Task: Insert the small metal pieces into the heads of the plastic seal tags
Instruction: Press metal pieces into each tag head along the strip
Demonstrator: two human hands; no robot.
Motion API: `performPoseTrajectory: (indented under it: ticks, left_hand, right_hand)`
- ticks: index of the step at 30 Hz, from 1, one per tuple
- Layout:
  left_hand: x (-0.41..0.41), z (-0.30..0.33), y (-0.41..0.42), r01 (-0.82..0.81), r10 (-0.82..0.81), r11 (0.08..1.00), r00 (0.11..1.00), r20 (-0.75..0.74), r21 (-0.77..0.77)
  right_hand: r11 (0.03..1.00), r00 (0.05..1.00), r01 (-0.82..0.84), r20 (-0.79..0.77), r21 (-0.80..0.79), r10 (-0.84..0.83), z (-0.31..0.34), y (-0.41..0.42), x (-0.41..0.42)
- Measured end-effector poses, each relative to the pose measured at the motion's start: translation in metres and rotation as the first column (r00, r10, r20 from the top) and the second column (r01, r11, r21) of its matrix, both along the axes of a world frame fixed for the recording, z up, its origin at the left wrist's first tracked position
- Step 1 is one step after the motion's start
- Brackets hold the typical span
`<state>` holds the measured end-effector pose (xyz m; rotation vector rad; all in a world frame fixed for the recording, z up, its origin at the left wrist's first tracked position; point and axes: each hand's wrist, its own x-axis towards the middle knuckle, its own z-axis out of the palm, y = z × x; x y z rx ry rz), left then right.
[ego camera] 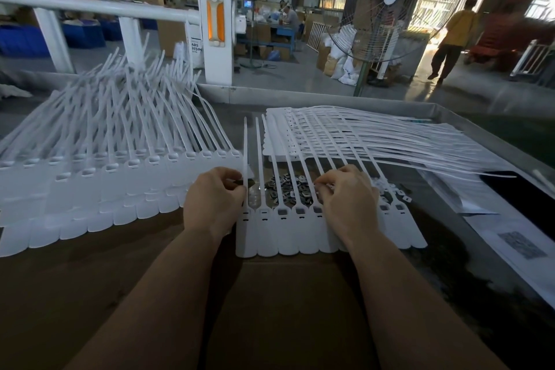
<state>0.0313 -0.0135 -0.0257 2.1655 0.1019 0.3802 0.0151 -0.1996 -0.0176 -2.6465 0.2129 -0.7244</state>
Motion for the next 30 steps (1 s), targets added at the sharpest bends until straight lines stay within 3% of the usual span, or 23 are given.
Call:
performPoseTrajectory:
  ticks: [9,15,20,30]
  left_hand:
    - [0.000,0.001,0.002,0.006,-0.006,1.000,1.000,-0.003,-0.002]
    - [-0.001,0.001,0.001,0.010,-0.010,1.000,1.000,-0.001,0.004]
    - [-0.002,0.000,0.001,0.015,-0.015,1.000,1.000,0.006,0.002]
    - [-0.002,0.000,0.001,0.006,-0.007,1.000,1.000,0.009,0.004]
  right_hand:
    - [0.931,0.969,-0.224,0.171,0.289,0.180,0.013,0.007,-0.008]
    - [0.850,0.924,-0.376,0.079,0.370,0.375,0.014,0.014,-0.010]
    - [0.826,0.869,-0.465,-0.015,0.320,0.495,0.016,0.019,-0.015]
    - [0.861,0.851,-0.480,-0.146,0.171,0.504,0.017,0.022,-0.016]
